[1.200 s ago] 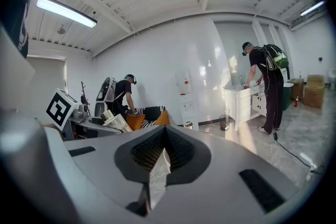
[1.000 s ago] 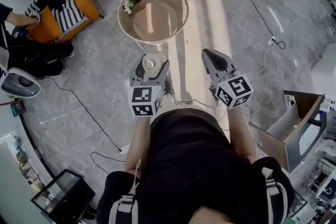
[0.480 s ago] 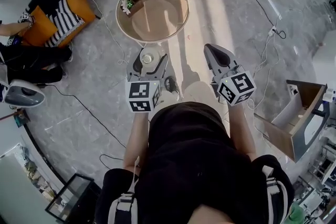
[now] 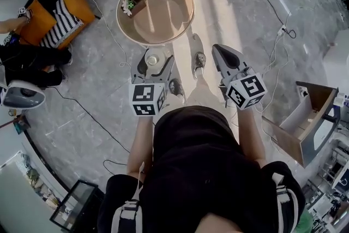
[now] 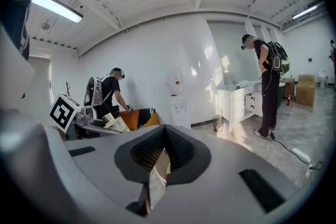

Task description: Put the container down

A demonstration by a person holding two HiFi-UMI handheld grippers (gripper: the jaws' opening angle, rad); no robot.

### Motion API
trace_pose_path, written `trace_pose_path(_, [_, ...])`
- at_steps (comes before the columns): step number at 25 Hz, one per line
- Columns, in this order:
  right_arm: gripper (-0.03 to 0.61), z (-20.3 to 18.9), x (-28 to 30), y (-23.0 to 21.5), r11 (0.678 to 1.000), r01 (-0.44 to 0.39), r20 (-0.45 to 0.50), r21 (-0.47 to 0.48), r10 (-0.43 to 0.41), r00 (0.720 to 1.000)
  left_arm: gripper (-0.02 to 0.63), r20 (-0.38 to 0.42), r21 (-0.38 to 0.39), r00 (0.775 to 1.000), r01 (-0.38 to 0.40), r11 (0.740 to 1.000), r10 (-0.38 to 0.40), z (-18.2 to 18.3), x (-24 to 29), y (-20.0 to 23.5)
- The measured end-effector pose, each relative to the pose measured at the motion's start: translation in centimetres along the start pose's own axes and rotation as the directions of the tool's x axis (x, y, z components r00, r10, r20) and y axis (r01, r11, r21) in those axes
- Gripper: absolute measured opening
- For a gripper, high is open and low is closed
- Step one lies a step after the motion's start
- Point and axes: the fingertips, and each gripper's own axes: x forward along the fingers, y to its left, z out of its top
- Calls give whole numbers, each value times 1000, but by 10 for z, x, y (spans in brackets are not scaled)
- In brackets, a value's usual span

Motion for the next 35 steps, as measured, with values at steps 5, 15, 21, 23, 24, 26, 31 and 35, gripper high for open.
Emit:
trace_pose_path(5, [3, 11, 16, -21, 1000, -14, 4, -1, 14, 1000, 344, 9, -30, 1000, 4, 1000, -4, 13, 26, 4])
trace_pose_path(15, [3, 45, 68, -88, 993, -113, 4, -14, 113, 994, 344, 8, -13, 998, -63, 998, 63, 59, 97, 2])
trace_pose_path(21, [3, 67, 103, -121, 983, -181, 12, -25, 181, 983, 344, 20, -23, 992, -126, 992, 126, 84, 134, 8])
trace_pose_path(23, [3, 69, 110, -132, 980, -199, 4, -24, 199, 980, 344, 17, -33, 990, -142, 989, 143, 86, 146, 7])
trace_pose_path(24, [3, 70, 112, -137, 978, -207, -2, -21, 207, 978, 344, 14, -41, 989, -148, 988, 149, 87, 151, 6])
trace_pose_path(26, [3, 69, 118, -147, 974, -226, -14, -15, 225, 974, 344, 4, -64, 987, -160, 985, 160, 85, 161, 5])
trace_pose_path(31, [3, 63, 131, -171, 962, -273, -49, -11, 272, 961, 344, -8, -98, 981, -193, 976, 193, 79, 186, -3])
trace_pose_path(35, [3, 60, 137, -182, 954, -300, -74, -7, 299, 951, 344, -32, -106, 976, -217, 970, 214, 73, 196, -11])
